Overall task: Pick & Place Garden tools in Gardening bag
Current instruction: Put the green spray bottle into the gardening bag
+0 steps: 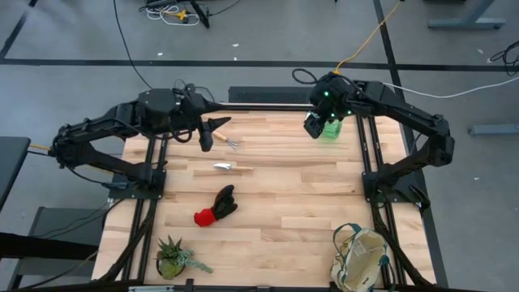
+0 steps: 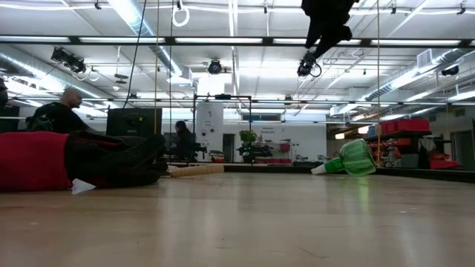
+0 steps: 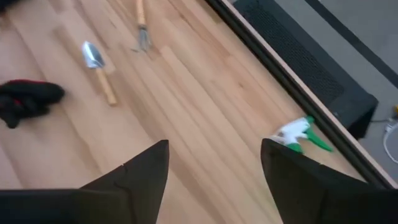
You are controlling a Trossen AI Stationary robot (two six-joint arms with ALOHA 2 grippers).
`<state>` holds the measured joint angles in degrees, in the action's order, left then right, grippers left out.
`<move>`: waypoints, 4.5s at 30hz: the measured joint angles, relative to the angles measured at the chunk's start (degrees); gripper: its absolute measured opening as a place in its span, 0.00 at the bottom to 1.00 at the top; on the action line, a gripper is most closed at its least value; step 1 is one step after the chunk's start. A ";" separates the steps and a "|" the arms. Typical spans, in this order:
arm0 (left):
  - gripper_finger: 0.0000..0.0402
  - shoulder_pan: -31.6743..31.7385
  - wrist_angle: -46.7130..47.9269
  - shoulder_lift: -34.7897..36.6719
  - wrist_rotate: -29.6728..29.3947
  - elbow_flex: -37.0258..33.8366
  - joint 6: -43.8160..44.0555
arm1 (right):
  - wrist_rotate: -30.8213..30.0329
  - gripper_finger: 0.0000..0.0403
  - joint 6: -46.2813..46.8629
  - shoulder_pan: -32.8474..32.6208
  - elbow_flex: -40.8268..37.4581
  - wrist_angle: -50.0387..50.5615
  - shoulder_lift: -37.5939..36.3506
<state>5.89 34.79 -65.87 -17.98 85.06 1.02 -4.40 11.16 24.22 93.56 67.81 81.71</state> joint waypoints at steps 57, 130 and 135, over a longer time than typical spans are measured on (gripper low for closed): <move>0.44 0.06 0.87 -0.08 -3.02 0.00 1.33 | -7.63 0.64 -30.32 16.49 -0.07 8.01 30.65; 0.44 0.00 1.07 -0.09 -3.17 0.00 1.34 | -18.32 0.65 -22.27 11.57 3.76 17.24 42.64; 0.44 0.00 1.06 -0.09 -3.17 0.00 1.33 | -20.10 0.64 -22.80 11.89 0.81 15.71 42.64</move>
<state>5.89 35.85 -65.95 -21.15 85.06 2.35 -24.51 -11.64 36.12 94.37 83.52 124.36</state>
